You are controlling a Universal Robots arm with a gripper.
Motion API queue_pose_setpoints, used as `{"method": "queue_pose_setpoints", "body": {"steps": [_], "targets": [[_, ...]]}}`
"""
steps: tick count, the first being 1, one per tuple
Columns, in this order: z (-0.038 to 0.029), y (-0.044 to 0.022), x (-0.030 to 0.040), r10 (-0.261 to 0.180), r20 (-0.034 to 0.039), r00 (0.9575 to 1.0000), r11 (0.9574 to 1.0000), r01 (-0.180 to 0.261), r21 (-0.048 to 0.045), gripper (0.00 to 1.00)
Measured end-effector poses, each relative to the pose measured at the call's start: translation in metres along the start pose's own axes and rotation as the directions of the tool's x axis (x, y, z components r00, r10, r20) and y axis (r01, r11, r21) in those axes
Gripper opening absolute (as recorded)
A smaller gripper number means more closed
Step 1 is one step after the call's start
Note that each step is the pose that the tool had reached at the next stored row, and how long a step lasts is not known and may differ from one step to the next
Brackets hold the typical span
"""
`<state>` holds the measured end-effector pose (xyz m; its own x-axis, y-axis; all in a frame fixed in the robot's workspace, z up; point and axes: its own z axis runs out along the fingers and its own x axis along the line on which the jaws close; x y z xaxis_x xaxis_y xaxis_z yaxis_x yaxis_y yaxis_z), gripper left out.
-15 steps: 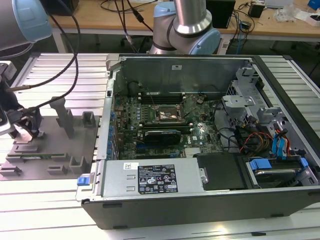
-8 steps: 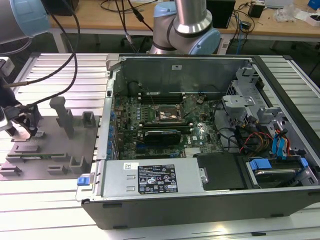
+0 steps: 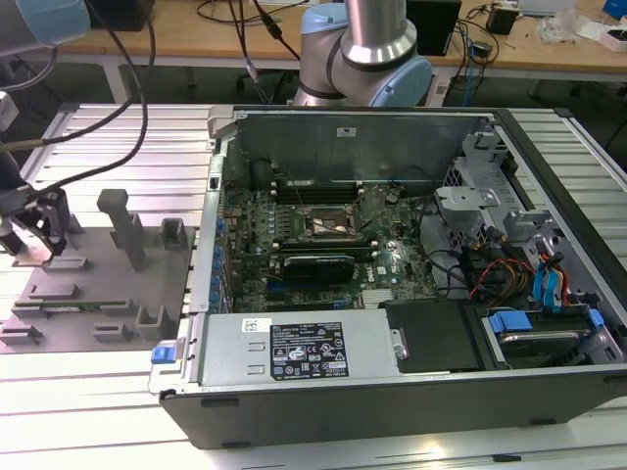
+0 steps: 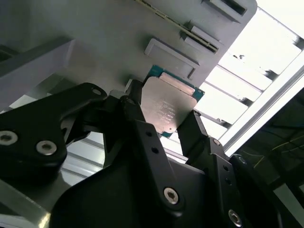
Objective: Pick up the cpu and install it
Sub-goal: 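Pick up the cpu and move it towards the insertion slot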
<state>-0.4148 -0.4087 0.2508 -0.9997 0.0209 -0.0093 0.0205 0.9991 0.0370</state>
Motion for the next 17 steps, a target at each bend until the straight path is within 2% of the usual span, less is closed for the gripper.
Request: {"method": "queue_pose_setpoints", "body": {"steps": [6,10,14,16,17], "targets": [[-0.0141,0.0018,-0.0001,0.0,0.0001,1.0,1.0,0.0,0.0041,0.55],[-0.0281,0.0031,-0.0002,0.0,0.0002,1.0,1.0,0.0,0.0075,0.55],[-0.035,0.0037,-0.0002,0.0,0.0002,1.0,1.0,0.0,0.009,0.55],[-0.0415,0.0042,-0.0003,0.0,0.0002,1.0,0.9999,0.0,0.0103,0.55],[-0.0471,0.0046,-0.0004,0.0,0.0003,1.0,0.9999,0.0,0.0116,0.55]]}}
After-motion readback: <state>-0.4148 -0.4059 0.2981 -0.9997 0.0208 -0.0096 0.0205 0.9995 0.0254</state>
